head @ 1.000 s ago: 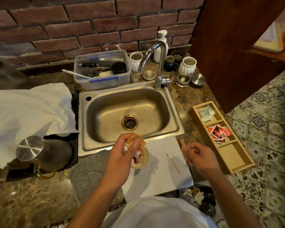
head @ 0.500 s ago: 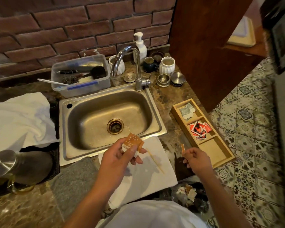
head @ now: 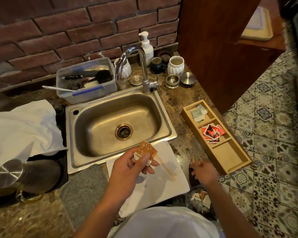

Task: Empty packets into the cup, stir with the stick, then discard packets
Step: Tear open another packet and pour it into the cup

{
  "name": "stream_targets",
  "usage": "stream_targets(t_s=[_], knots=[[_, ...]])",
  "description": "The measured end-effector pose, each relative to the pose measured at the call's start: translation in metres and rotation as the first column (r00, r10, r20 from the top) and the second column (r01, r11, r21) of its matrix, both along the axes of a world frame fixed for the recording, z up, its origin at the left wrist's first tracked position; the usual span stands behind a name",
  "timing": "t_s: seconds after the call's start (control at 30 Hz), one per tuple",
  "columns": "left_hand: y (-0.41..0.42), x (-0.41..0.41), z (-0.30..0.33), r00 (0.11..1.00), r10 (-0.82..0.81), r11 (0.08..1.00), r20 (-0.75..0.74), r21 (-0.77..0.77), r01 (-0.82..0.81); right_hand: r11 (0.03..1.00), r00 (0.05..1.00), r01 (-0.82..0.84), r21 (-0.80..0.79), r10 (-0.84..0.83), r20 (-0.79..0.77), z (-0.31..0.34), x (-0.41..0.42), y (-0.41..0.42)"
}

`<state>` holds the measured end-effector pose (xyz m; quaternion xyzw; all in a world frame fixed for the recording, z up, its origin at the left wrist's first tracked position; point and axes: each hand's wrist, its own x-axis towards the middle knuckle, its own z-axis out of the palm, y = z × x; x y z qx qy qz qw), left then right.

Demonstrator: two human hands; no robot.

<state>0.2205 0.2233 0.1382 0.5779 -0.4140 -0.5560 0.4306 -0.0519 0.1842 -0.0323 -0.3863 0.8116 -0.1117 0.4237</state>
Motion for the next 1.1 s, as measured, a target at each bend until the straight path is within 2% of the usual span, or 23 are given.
stream_targets(t_s=[0.13, 0.23, 0.3, 0.4, 0.57, 0.67, 0.77, 0.9, 1.1], knots=[[-0.001, 0.001, -0.001, 1.000, -0.006, 1.000, 0.002, 0.001, 0.006, 0.999, 0.999, -0.027, 0.033, 0.028, -0.046, -0.009, -0.002, 0.003], [-0.002, 0.002, -0.001, 1.000, -0.007, 1.000, -0.012, 0.003, 0.007, 0.995, 0.981, -0.077, 0.065, 0.087, -0.173, -0.006, -0.001, 0.003], [-0.002, 0.003, -0.002, 1.000, -0.003, 1.000, -0.022, 0.001, 0.003, 0.996, 0.975, -0.081, 0.046, 0.089, -0.204, -0.003, -0.001, 0.002], [-0.001, 0.004, -0.003, 0.997, 0.049, 0.999, -0.056, 0.006, -0.049, 0.992, 0.984, -0.119, -0.048, 0.111, -0.136, 0.008, 0.004, -0.004], [0.002, 0.007, -0.006, 0.992, 0.111, 0.994, -0.053, 0.015, -0.110, 0.926, 0.947, -0.288, -0.242, 0.313, 0.071, 0.066, 0.034, -0.015], [0.005, 0.008, -0.006, 0.992, 0.106, 0.994, -0.071, 0.016, -0.105, 0.868, 0.843, -0.332, -0.370, 0.449, 0.296, 0.114, 0.062, -0.018], [0.008, 0.010, -0.007, 0.990, 0.108, 0.994, -0.088, 0.033, -0.106, 0.823, 0.722, -0.346, -0.450, 0.540, 0.433, 0.148, 0.088, -0.016], [0.013, 0.015, -0.011, 0.983, 0.162, 0.987, -0.082, 0.017, -0.161, 0.773, 0.622, -0.400, -0.492, 0.624, 0.474, 0.164, 0.108, -0.010], [0.024, 0.028, -0.021, 0.979, 0.204, 0.979, -0.001, -0.008, -0.204, 0.730, 0.592, -0.470, -0.496, 0.677, 0.436, 0.160, 0.123, -0.006]])
